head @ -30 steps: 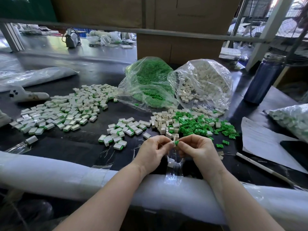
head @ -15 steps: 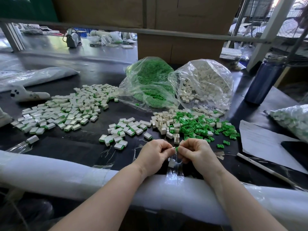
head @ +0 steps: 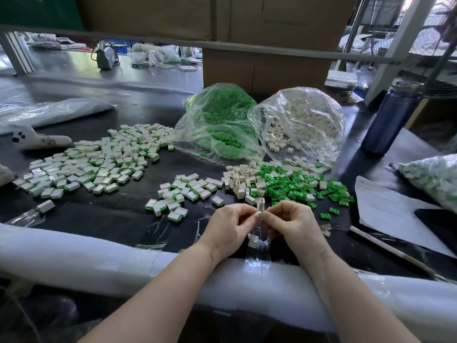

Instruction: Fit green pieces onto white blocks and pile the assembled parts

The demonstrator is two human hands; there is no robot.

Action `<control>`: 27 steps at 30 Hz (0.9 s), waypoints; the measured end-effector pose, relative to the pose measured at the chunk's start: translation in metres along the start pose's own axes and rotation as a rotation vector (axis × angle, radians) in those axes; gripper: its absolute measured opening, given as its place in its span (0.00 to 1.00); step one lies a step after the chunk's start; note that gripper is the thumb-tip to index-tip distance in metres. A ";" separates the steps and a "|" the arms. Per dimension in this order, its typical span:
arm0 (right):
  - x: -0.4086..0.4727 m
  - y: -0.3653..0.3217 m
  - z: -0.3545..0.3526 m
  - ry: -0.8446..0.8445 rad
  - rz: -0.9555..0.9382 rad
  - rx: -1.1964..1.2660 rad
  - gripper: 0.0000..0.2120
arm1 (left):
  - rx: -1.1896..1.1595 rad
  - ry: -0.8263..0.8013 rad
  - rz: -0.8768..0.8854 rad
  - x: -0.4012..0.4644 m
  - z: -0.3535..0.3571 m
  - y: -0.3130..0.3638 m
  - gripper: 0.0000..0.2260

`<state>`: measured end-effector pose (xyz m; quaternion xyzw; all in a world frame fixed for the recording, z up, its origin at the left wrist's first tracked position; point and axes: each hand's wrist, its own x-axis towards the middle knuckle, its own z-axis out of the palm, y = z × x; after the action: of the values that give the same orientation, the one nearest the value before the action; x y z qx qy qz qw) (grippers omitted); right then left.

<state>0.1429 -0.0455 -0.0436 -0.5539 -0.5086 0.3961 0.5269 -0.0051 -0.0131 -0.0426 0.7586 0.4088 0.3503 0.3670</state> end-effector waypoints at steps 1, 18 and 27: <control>0.000 0.000 0.000 0.000 -0.007 0.012 0.05 | -0.027 0.000 -0.014 0.000 0.000 0.000 0.07; 0.001 -0.002 0.005 -0.235 0.020 0.031 0.13 | -0.130 -0.050 -0.015 0.002 -0.002 -0.001 0.04; -0.001 -0.003 0.002 -0.239 0.001 0.031 0.09 | -0.063 -0.131 0.022 0.002 0.000 -0.001 0.09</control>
<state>0.1401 -0.0460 -0.0408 -0.4946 -0.5613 0.4676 0.4708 -0.0043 -0.0105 -0.0428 0.7723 0.3643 0.3168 0.4129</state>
